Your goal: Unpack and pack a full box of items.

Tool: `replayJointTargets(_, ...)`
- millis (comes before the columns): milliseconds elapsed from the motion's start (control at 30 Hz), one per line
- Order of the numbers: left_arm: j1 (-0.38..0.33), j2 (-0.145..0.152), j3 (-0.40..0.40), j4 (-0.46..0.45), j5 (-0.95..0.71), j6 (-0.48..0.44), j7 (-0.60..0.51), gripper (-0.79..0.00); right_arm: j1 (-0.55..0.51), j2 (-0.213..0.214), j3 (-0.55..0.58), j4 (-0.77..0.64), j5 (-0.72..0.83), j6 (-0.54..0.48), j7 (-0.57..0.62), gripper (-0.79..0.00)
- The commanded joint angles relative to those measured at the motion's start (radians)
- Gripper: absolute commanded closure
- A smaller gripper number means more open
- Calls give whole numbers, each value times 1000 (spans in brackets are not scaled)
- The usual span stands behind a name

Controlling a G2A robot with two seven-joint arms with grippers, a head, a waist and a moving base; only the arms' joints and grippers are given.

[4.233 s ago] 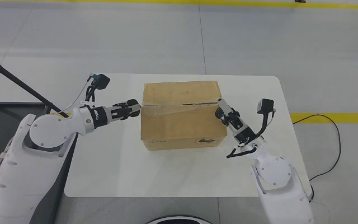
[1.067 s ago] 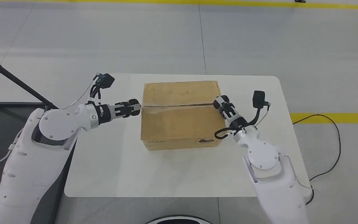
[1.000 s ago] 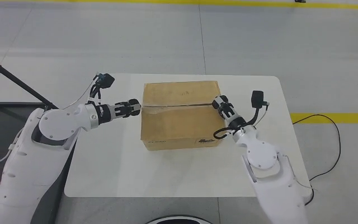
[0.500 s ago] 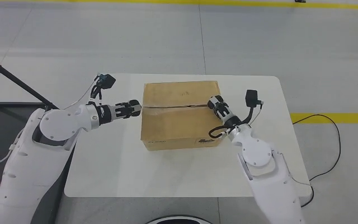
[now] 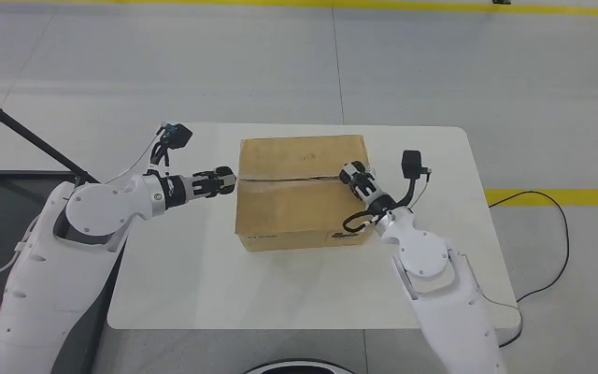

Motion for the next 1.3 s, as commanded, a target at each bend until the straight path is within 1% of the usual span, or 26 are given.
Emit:
replayJointTargets(0,1,0,-2,-1,-1,0,-1,-25,1,-1,-2,-1,1,0,3,0)
replayJointTargets(100,4,1,-4,-4,-1,-1,0,-249,2,-3,-6,-1,3,0,7,0)
replayJointTargets(133,5,1,-5,-4,-3,0,0,-336,3,-3,-7,-1,5,0,8,0)
replayJointTargets(167,6,1,-6,-6,-4,1,-1,-554,3,-4,-9,0,4,2,9,0)
replayJointTargets(200,7,1,-7,-8,-5,-1,-1,-720,4,-5,-10,0,6,3,11,0)
replayJointTargets(233,8,1,-8,-8,-7,-1,-1,-785,5,-5,-12,1,5,4,10,0)
replayJointTargets(700,31,6,-38,-28,-21,-4,2,-785,22,-16,-35,10,5,16,7,0)
replayJointTargets(967,51,10,-48,-48,-19,-29,-33,-785,11,-17,-25,-4,-2,16,2,0)
replayJointTargets(1000,53,11,-48,-52,-22,-29,-35,-739,9,-17,-23,-5,-4,16,2,0)
replayJointTargets(1133,60,10,-39,-63,-40,-27,-46,-616,2,-18,-17,-10,-4,12,1,0)
replayJointTargets(1200,62,10,-33,-66,-46,-26,-54,-508,1,-18,-15,-12,-4,10,1,0)
replayJointTargets(1233,63,10,-30,-68,-43,-25,-59,-489,0,-19,-14,-12,-4,10,2,0)
replayJointTargets(1267,65,10,-27,-70,-44,-24,-59,-394,0,-19,-14,-12,-4,8,1,0)
